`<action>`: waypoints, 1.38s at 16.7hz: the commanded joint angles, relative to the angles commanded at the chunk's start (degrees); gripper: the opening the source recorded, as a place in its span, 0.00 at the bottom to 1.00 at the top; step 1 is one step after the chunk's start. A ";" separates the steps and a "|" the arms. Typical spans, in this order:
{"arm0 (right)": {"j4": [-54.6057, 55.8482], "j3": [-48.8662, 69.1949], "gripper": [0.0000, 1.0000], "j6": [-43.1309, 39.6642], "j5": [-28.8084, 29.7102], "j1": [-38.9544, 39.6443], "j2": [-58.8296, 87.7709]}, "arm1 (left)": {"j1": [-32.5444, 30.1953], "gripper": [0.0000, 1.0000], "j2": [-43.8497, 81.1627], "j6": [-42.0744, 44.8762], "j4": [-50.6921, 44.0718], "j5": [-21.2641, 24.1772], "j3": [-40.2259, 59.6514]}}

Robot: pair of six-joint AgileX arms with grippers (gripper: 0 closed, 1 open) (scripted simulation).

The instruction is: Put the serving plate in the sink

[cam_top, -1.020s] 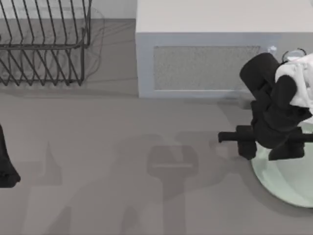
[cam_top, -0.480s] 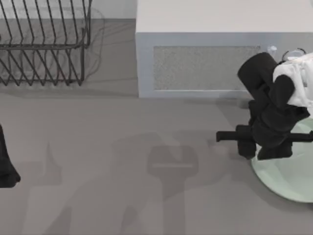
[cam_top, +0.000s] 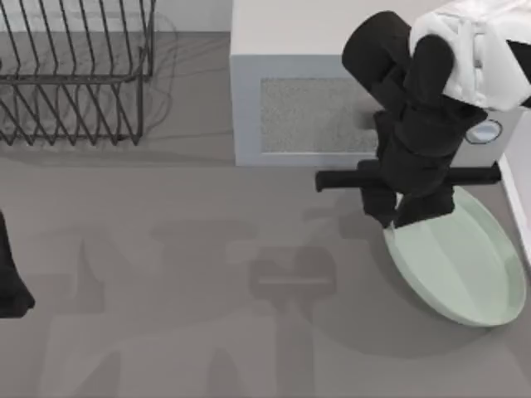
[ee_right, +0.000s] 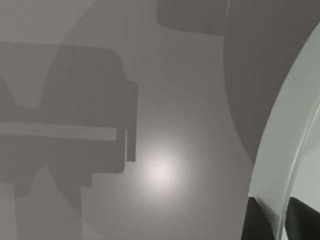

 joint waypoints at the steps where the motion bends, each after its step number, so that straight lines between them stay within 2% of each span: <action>1: -5.01 4.67 0.00 0.15 0.03 0.25 -0.07 | 0.00 1.00 0.00 0.00 0.00 0.00 0.00; 5: -23.63 22.34 0.00 -1.27 -0.14 -2.40 -0.96 | 0.00 1.00 0.00 0.00 0.00 0.00 0.00; 9: -34.52 33.03 0.00 -4.33 -0.60 -7.45 -2.16 | 0.00 1.00 0.00 0.00 0.00 0.00 0.00; 18: -36.61 36.61 0.00 -5.64 -0.09 -9.47 -2.81 | 0.00 1.00 0.00 0.00 0.00 0.00 0.00; 23: -38.30 51.34 0.00 -10.87 2.17 -15.65 4.76 | 0.00 1.00 0.00 0.00 0.00 0.00 0.00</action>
